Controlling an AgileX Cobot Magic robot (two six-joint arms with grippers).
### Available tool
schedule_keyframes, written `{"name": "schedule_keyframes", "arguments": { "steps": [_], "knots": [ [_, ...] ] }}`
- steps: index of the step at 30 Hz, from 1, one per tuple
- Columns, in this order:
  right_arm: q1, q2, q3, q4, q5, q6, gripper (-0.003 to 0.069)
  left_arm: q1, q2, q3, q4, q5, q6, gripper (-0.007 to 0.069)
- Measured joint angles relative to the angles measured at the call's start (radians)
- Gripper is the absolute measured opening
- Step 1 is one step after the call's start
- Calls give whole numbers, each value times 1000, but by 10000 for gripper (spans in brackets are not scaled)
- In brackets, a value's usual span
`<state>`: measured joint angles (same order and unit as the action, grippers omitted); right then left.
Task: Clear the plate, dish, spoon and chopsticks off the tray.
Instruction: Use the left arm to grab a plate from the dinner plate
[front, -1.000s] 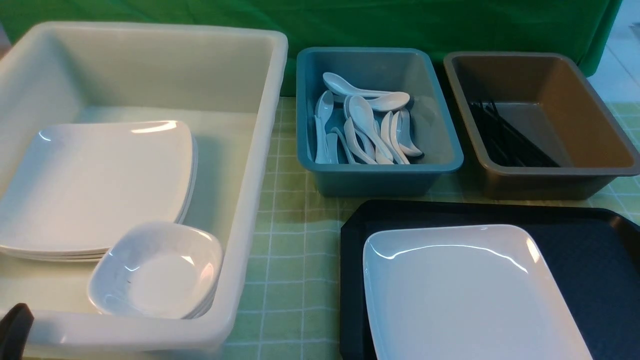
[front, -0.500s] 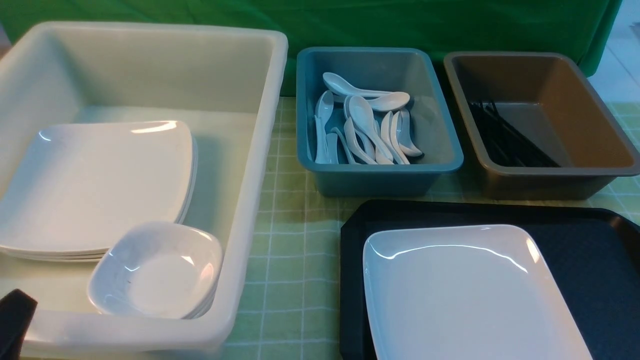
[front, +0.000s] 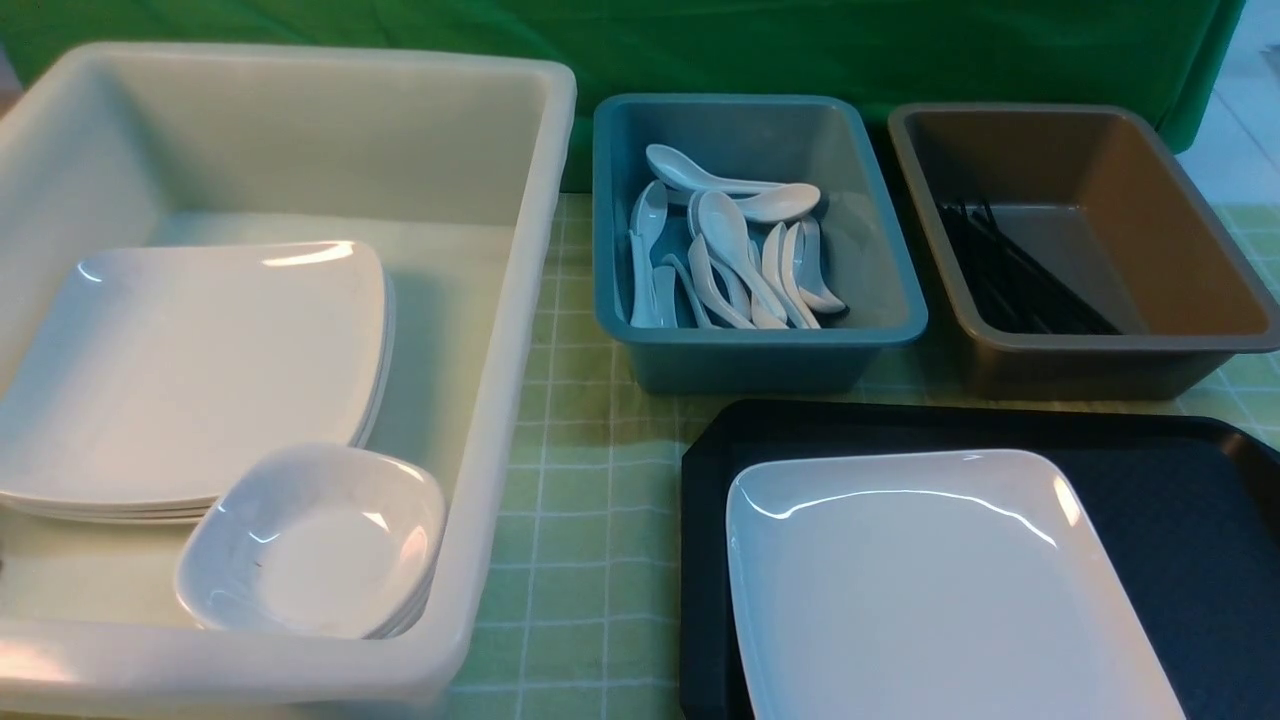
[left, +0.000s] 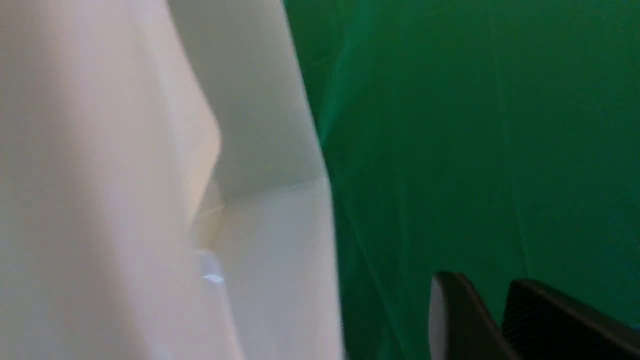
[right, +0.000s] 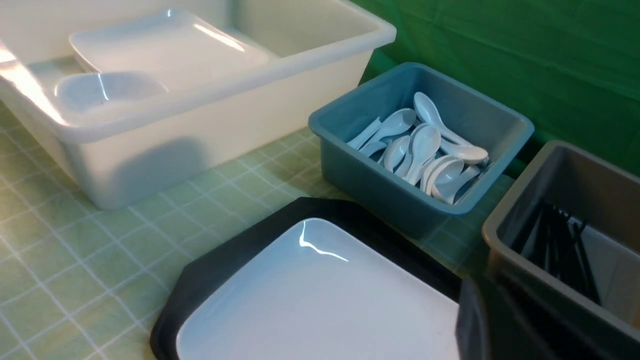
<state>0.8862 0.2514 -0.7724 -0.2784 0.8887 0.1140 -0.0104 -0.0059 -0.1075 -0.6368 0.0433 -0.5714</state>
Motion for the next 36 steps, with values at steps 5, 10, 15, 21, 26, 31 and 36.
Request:
{"name": "schedule_keyframes", "arguments": {
  "steps": [5, 10, 15, 21, 26, 31, 36],
  "knots": [
    [0, 0, 0, 0, 6, 20, 7, 0, 53, -249, 66, 120, 94, -10],
    [0, 5, 0, -3, 6, 25, 7, 0, 314, -530, 79, 490, 257, -18],
    [0, 31, 0, -11, 6, 25, 7, 0, 673, -768, 0, 895, 511, -18],
    [0, 37, 0, -13, 7, 25, 7, -100, 1129, -911, -185, 1126, 737, -17],
    [0, 38, 0, -13, 6, 26, 7, -367, 1302, -928, -122, 1050, 687, -13],
    [0, 38, 0, -13, 6, 26, 7, -621, 1431, -945, 43, 944, 484, 31],
    [0, 38, 0, -13, 6, 26, 7, -773, 1501, -945, 195, 854, 228, 126]
  ]
}}
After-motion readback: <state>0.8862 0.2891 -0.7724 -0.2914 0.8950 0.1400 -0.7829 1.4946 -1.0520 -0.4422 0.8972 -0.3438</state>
